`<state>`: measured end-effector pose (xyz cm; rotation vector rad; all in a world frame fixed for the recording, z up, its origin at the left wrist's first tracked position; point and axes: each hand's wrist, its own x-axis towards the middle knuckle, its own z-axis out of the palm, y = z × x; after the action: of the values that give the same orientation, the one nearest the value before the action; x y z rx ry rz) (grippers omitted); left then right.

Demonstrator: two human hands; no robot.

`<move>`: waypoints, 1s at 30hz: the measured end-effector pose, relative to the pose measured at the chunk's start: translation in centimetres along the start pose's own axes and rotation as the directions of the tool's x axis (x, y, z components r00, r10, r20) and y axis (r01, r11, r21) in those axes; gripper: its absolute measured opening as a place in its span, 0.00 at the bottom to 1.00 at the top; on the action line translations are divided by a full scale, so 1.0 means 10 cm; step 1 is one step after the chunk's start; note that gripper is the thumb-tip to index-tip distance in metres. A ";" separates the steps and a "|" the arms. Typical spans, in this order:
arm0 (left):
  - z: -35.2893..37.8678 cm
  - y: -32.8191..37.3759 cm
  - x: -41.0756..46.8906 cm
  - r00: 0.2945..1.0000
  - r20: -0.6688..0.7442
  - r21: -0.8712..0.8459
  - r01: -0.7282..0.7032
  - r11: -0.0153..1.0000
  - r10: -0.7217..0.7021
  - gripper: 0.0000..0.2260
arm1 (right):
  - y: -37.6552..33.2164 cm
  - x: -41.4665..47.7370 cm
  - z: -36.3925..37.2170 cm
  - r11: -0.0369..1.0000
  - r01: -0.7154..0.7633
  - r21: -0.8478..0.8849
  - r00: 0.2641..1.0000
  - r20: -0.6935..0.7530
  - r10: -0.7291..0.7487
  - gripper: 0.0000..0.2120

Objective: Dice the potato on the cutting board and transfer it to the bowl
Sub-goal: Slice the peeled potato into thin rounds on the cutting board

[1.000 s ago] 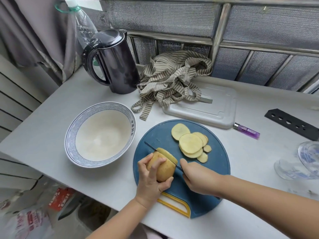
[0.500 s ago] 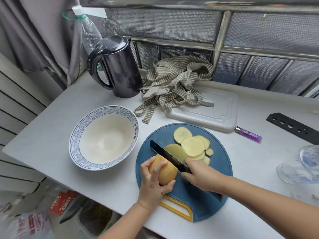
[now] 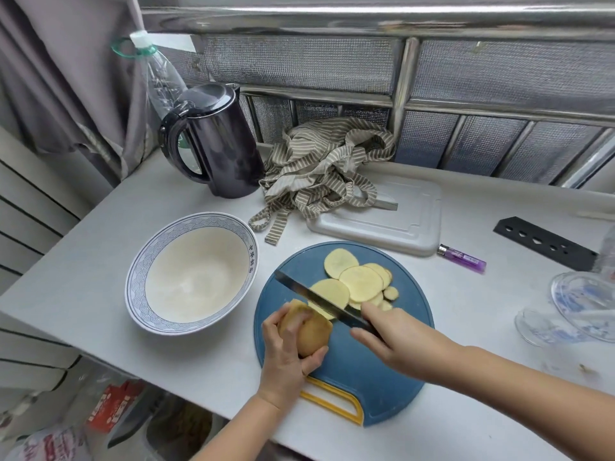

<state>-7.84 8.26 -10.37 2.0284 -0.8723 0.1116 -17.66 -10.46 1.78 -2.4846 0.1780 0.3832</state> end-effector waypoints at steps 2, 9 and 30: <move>0.00 0.01 -0.01 1.000 -0.002 0.025 -0.005 1.000 0.005 0.26 | -0.02 -0.08 0.05 1.000 0.006 -0.002 1.000 0.002 -0.006 0.12; 0.01 -0.02 -0.08 0.998 0.023 0.072 -0.056 0.996 0.054 0.24 | -0.05 -0.19 0.13 0.999 0.005 -0.041 1.000 0.001 -0.005 0.14; -0.02 0.05 -0.11 0.998 0.045 0.077 -0.055 0.996 0.051 0.27 | -0.02 -0.37 0.27 0.995 -0.023 -0.092 0.999 0.026 0.025 0.13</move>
<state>-8.93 8.88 -10.32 2.0872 -0.9623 0.1344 -21.76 -8.56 1.01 -2.5681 0.1830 0.4445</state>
